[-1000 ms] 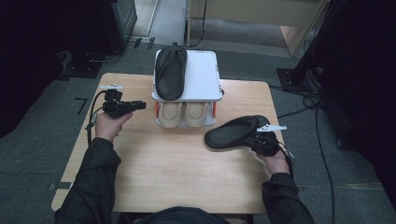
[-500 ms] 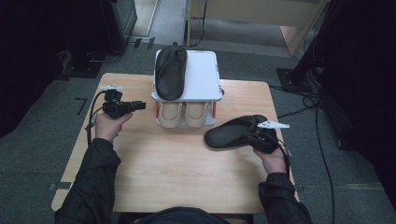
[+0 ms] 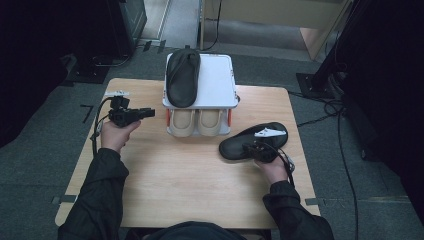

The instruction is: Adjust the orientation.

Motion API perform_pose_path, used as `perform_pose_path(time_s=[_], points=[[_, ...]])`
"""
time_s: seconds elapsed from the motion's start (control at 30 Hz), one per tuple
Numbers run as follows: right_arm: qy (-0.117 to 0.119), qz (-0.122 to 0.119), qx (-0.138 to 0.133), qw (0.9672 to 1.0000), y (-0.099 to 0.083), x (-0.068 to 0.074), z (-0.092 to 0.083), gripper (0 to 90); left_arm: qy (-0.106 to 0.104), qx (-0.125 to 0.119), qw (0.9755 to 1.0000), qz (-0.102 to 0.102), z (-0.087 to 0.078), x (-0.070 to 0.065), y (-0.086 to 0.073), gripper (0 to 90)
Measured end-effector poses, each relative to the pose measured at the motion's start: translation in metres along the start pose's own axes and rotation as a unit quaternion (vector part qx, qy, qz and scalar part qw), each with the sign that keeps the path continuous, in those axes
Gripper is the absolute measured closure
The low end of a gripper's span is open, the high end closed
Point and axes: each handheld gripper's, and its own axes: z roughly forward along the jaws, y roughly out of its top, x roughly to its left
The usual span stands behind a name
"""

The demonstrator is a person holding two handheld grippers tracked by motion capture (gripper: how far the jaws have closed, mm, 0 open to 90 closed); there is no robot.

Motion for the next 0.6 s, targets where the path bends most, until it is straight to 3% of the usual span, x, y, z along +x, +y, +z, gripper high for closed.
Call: perform_pose_path(time_s=[0.2, 0.6], points=[[-0.001, -0.015, 0.016, 0.9998, -0.006, -0.001, -0.009, 84.4, -0.001, 0.002, 1.0, 0.001, 0.001, 0.0, 0.0, 68.1], [-0.004, 0.006, 0.021, 0.9998, -0.012, -0.015, -0.021, 83.7, -0.001, 0.002, 1.0, 0.001, 0.002, 0.0, 0.0, 68.2]])
